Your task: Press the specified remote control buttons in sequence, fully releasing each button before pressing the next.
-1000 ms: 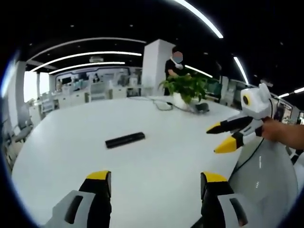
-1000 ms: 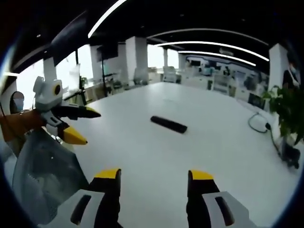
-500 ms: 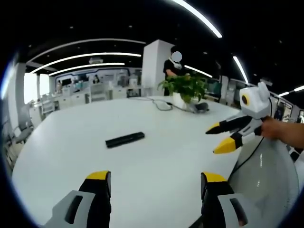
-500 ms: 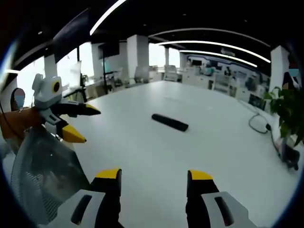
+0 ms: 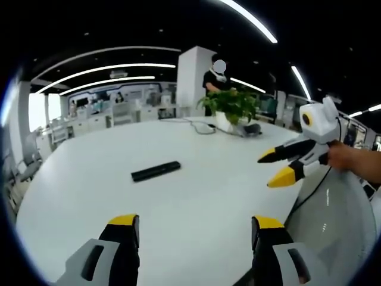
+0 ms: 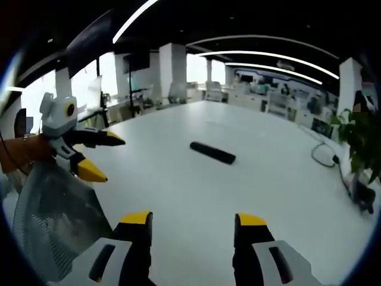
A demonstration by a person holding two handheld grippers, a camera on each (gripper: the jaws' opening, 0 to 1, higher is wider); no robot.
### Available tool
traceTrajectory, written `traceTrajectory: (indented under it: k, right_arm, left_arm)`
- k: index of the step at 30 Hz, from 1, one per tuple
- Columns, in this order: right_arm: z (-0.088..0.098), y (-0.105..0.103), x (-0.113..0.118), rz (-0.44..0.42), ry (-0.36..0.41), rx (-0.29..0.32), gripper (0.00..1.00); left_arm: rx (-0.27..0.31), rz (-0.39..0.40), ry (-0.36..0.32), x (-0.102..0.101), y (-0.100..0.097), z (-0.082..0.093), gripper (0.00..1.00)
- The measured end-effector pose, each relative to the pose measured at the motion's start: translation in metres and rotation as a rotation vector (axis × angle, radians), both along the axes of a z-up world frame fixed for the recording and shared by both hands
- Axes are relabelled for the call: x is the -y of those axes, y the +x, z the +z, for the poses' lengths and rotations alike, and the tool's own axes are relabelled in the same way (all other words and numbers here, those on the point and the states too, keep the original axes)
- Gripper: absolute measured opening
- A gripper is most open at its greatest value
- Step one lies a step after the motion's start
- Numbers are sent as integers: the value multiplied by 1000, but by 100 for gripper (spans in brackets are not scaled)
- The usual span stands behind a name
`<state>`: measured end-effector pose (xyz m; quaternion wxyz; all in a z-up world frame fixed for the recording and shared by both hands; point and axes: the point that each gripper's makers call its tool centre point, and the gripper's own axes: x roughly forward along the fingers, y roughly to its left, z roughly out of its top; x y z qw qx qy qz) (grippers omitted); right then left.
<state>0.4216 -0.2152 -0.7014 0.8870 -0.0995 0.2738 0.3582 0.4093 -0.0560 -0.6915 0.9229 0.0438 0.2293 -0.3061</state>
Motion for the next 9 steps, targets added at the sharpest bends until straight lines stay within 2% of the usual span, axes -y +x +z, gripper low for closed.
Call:
traceTrajectory:
  k: [9]
  right_arm:
    - [-1,-1,-1,6,-12,-1,52]
  left_arm:
    - [-9,5,1,-1,0,-2,79]
